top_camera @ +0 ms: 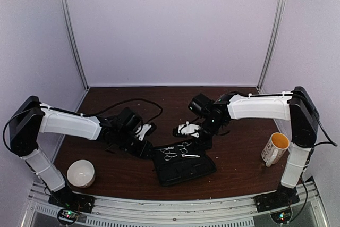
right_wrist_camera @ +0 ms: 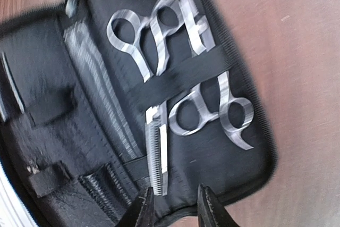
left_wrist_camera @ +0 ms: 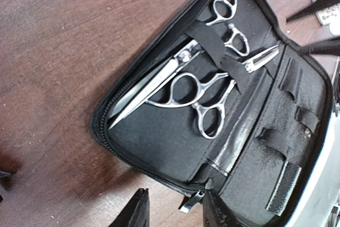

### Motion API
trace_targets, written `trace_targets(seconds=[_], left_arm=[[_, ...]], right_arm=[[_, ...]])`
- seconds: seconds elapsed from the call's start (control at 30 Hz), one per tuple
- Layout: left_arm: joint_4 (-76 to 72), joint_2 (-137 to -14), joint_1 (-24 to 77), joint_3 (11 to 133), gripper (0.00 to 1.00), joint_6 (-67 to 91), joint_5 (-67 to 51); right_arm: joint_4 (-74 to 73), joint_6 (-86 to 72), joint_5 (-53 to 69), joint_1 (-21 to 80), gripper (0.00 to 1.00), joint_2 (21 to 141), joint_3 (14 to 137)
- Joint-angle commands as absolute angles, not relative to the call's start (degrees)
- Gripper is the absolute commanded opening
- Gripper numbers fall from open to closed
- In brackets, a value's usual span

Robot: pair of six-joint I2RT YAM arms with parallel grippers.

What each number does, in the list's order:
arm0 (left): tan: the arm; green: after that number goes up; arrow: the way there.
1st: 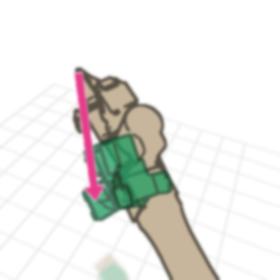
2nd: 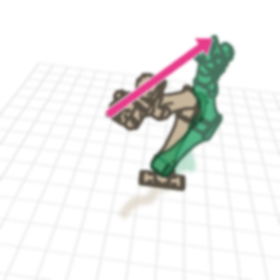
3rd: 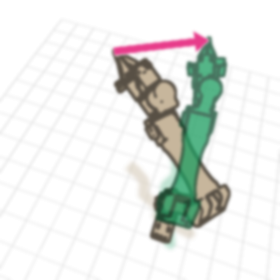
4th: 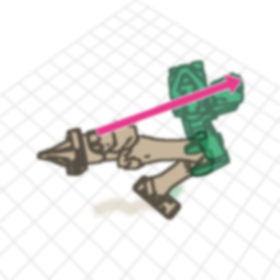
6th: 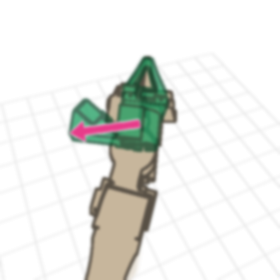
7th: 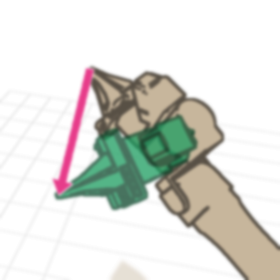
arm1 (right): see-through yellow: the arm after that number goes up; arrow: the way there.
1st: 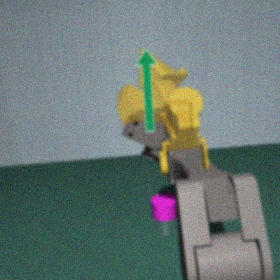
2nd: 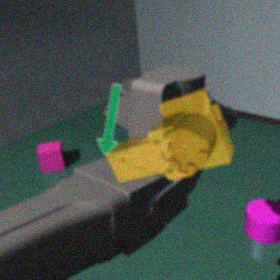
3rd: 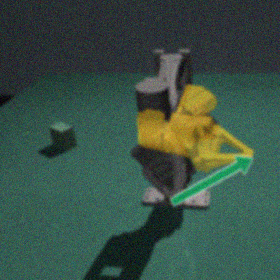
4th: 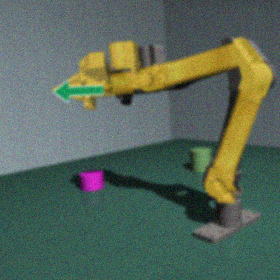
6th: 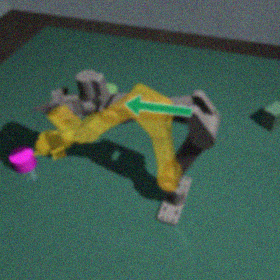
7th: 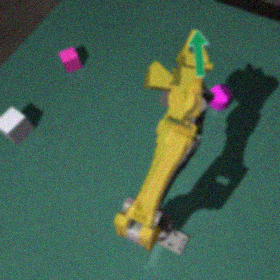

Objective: Sort the hair-cutting tools

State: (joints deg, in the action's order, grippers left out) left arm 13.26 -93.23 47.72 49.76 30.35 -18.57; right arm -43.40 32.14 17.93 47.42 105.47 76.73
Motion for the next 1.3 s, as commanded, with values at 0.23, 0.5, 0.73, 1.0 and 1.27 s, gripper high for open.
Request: trace_targets(seconds=[0.23, 0.5, 0.73, 1.0, 1.27], left_arm=[[12.57, -96.69, 47.94, 49.93, 0.38, 31.97, -17.7], [13.96, -99.85, 47.95, 52.55, 0.38, 31.34, -17.58], [14.06, -100.2, 47.9, 52.83, 0.38, 31.6, -17.4], [14.21, -100.11, 47.9, 52.76, 0.38, 31.65, -17.18], [15.41, -99.74, 47.93, 53.28, 0.38, 30.99, -17.01]], right_arm=[[-38.65, 33.16, 9.29, 50.64, 0.25, 109.6, 72.12], [-35.63, 28.93, -3.05, 50.16, 0.17, 112.34, 73.76], [-35.63, 27.71, -5.45, 50.05, 0.11, 114.0, 75.1], [-35.18, 29.36, -7.56, 49.95, 0.07, 113.21, 73.9], [-34.76, 36.4, -11.35, 49.63, 0.07, 109.91, 70.14]])
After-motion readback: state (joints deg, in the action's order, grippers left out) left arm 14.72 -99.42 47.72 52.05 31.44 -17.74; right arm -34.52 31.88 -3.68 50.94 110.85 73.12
